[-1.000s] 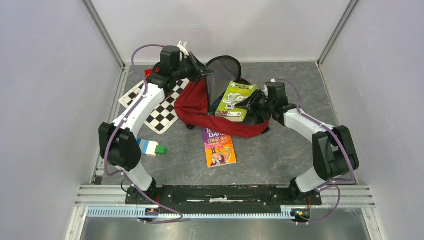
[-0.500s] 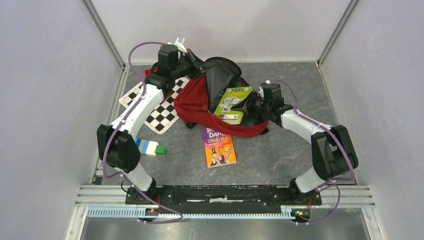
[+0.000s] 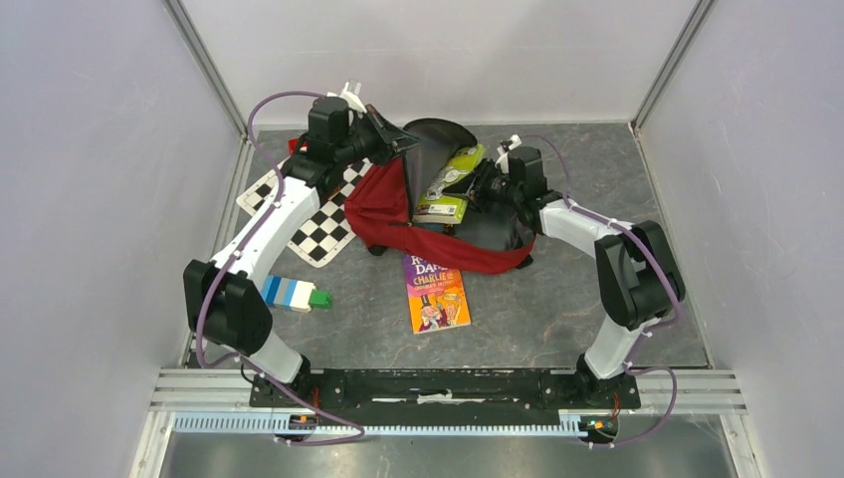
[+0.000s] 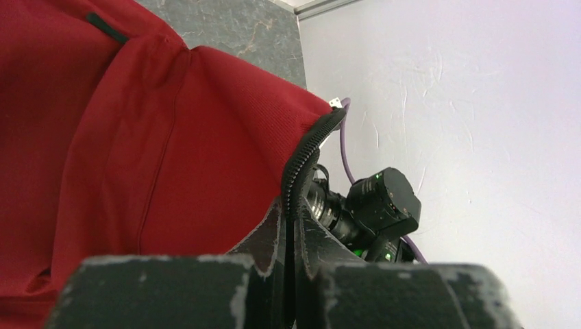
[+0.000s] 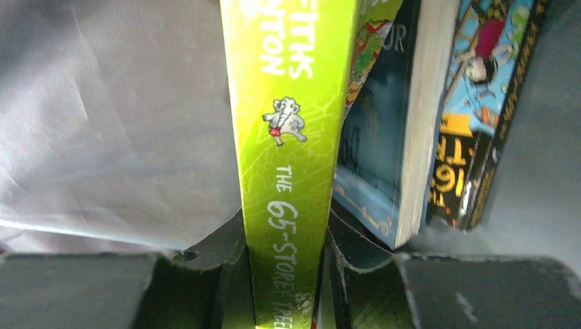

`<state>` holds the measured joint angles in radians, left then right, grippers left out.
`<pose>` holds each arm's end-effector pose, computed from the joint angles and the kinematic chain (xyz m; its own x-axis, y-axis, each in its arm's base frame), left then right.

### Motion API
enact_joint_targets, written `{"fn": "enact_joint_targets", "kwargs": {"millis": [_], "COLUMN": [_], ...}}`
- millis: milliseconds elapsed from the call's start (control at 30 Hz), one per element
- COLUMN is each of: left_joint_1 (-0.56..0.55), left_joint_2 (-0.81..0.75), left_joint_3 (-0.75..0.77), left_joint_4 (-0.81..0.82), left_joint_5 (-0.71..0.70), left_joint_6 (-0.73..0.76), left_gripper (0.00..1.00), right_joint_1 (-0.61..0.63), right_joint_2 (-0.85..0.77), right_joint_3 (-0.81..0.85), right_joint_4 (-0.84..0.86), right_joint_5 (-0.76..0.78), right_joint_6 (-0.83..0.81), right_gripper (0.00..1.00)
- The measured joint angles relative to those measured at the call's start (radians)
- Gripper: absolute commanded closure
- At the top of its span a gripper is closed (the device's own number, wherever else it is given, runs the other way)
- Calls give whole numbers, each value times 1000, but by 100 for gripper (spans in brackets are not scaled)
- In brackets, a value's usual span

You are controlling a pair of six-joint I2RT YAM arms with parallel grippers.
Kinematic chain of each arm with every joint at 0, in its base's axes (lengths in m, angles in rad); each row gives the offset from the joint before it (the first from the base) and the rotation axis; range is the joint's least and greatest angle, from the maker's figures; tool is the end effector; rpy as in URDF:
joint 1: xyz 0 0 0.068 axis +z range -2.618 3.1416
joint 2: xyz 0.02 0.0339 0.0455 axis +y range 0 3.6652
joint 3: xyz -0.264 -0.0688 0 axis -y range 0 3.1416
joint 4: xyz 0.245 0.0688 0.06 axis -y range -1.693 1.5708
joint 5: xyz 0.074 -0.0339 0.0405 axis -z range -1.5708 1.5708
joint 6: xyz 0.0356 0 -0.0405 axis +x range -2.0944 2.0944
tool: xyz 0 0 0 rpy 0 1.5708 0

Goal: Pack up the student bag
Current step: Place the book in the student bag.

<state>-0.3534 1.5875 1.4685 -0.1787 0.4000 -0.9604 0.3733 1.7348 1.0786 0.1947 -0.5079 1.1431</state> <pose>0.3488 -0.1434 0.3766 -0.7052 -0.5443 -0.4544 0.1574 0.5046 -0.8489 0.3549 0.1576 0.2252 -0.8309 0.5284 -0.1743 0.0769 0.4194 0.9046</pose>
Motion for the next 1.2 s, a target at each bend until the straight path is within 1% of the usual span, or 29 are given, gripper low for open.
{"fn": "enact_joint_targets", "kwargs": {"millis": [133, 233, 467, 700, 767, 833, 967, 1033, 1100, 1200], "left_joint_1": [3, 5, 5, 5, 7, 9, 18, 29, 48, 83], "left_joint_2": [-16, -16, -16, 3, 15, 27, 34, 33, 33, 33], "left_joint_3": [-24, -39, -45, -45, -45, -45, -47, -50, -61, -96], "left_joint_4": [3, 9, 25, 51, 60, 63, 61, 57, 45, 26], "left_joint_5": [2, 3, 12, 27, 30, 32, 34, 23, 4, -32], "left_joint_6": [-8, -23, -45, -65, -71, -74, -83, -83, -83, -82], "left_gripper": [98, 98, 98, 98, 98, 98, 98, 98, 98, 98], "right_joint_1": [3, 6, 17, 86, 111, 132, 146, 149, 149, 151], "right_joint_2": [60, 104, 188, 283, 308, 330, 378, 381, 376, 348], "right_joint_3": [32, 34, 73, 272, 314, 348, 429, 445, 447, 447], "right_joint_4": [60, 71, -21, -151, -174, -194, -251, -283, -298, -321], "right_joint_5": [19, 44, 104, 120, 122, 124, 133, 148, 154, 187], "right_joint_6": [-19, -46, -98, -162, -174, -182, -222, -253, -286, -355], "right_gripper": [100, 100, 100, 100, 93, 80, 51, 40, 34, 29]}}
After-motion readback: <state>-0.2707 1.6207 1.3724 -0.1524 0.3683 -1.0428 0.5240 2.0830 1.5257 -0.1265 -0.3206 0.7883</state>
